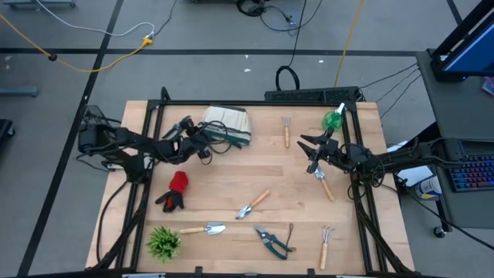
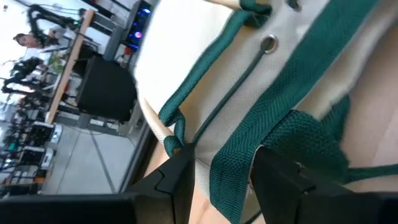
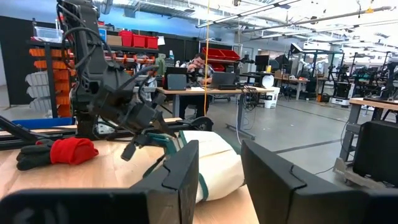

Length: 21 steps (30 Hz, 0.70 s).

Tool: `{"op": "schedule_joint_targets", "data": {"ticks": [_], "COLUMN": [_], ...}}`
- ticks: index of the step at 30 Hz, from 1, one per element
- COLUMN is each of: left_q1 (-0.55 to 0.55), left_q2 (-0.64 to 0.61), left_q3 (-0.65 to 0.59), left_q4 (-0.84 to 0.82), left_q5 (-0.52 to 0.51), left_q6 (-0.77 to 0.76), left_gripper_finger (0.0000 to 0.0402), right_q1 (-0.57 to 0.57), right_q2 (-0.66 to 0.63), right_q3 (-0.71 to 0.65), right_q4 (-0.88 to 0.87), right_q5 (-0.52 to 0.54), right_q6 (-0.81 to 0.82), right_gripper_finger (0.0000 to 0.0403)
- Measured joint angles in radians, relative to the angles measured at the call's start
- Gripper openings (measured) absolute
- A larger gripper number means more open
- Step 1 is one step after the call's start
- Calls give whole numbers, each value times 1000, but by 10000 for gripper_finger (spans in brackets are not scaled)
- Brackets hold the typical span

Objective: Pick & Place Garden tools in Gardening bag
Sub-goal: Prepare the gardening bag

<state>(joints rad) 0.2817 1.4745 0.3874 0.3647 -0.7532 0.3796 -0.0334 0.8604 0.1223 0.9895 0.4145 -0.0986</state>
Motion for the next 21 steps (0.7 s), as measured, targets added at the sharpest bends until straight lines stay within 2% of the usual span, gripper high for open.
{"op": "schedule_joint_targets", "data": {"ticks": [5,7,10,15,21], "left_q1": [43,50,52,45,14], "left_q2": [85,112,126,127,125], "left_q3": [0,0,0,0,2], "left_q4": [81,113,135,177,241], "left_q5": [4,-17,-55,-58,-58], "left_q6": [29,35,36,37,33], "left_gripper_finger": [149,136,96,14,16], "right_q1": [0,0,0,0,0], "right_q2": [0,0,0,0,0], "right_q3": [0,0,0,0,0], "right_q4": [0,0,0,0,0], "right_q5": [0,0,0,1,1], "right_q6": [0,0,0,-3,-3], "right_gripper_finger": [114,114,114,114,114]}}
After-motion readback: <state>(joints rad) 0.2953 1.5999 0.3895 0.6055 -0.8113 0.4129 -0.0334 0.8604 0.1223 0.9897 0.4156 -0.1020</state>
